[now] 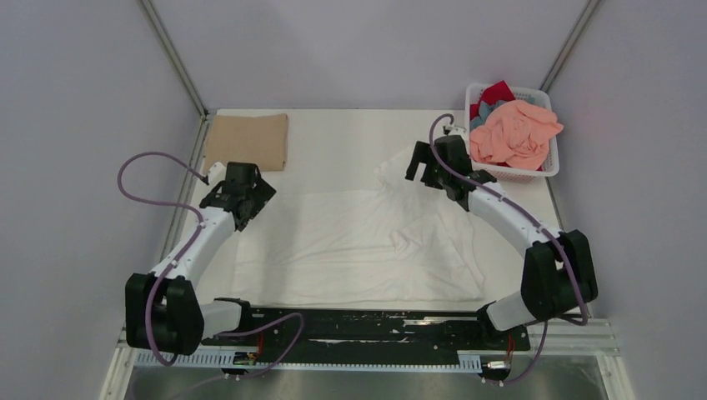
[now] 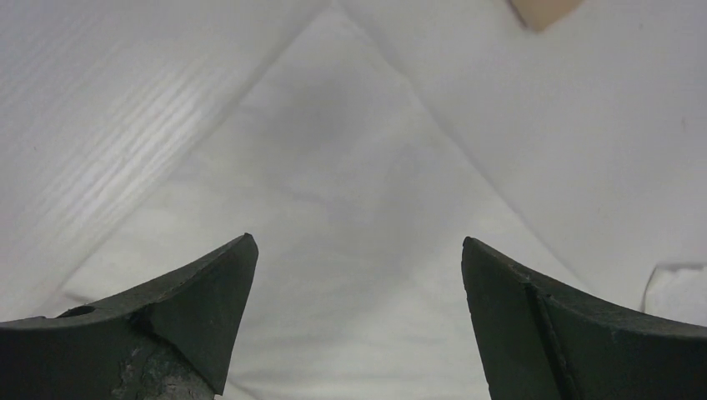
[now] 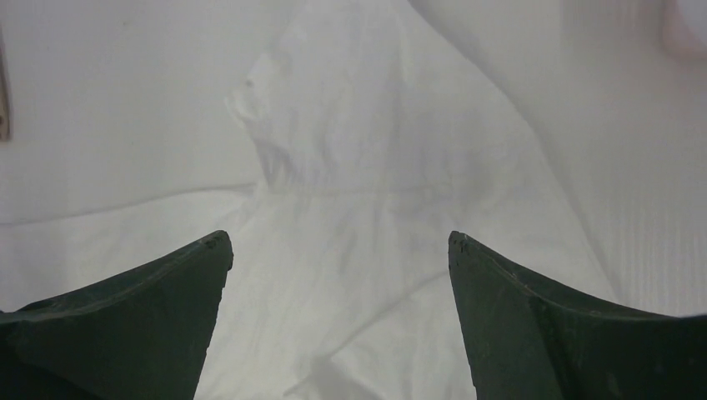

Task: Fold and stack the t-shirts
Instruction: Grab the side of the flattened tshirt furthest away from the robot with both arms

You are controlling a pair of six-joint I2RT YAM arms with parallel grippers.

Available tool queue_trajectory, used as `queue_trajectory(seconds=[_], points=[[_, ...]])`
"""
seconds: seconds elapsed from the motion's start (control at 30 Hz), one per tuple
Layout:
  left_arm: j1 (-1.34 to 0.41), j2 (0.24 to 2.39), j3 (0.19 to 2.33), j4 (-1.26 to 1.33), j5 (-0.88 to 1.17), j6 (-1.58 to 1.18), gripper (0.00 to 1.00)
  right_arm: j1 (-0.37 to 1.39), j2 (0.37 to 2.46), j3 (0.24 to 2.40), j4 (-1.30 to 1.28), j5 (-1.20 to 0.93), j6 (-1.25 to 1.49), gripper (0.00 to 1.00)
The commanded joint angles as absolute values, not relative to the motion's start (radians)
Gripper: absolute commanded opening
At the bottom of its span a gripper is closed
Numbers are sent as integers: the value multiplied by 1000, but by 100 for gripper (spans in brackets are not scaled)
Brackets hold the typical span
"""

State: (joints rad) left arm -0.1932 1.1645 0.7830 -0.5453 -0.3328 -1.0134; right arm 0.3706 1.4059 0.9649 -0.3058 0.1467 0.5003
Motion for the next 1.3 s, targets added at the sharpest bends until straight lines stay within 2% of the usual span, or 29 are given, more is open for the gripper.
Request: queue_trajectory(seconds=[0.0, 0.13, 0.27, 0.47, 0.7, 0.8, 0.97, 1.1, 1.2, 1.27], points=[[-71, 1315, 909, -427, -296, -935, 100, 342, 1601, 1193, -279, 217, 396, 100], [3, 1511, 1043, -387, -195, -893, 100, 299, 1817, 1410, -283, 202, 352, 100], [51, 1728, 1189, -463, -189, -845, 100, 265, 2013, 1626, -297, 192, 312, 100], [77, 1837, 1243, -508, -182, -833, 98, 253, 2244, 1866, -313, 224, 253, 100], [78, 1897, 1272, -562, -246, -825, 92, 253, 2402, 2036, -318, 263, 225, 100], [77, 1922, 1280, -560, -207, -808, 82, 253, 2432, 2061, -316, 262, 226, 100], [71, 1912, 1261, -602, -219, -822, 76, 253, 2461, 2078, -316, 272, 227, 100], [46, 1907, 1243, -578, -195, -797, 59, 255, 2470, 2074, -318, 272, 238, 99], [30, 1914, 1250, -586, -199, -783, 52, 256, 2459, 2045, -317, 264, 238, 97], [29, 1913, 1248, -585, -198, -780, 39, 258, 2453, 2028, -318, 251, 223, 92]])
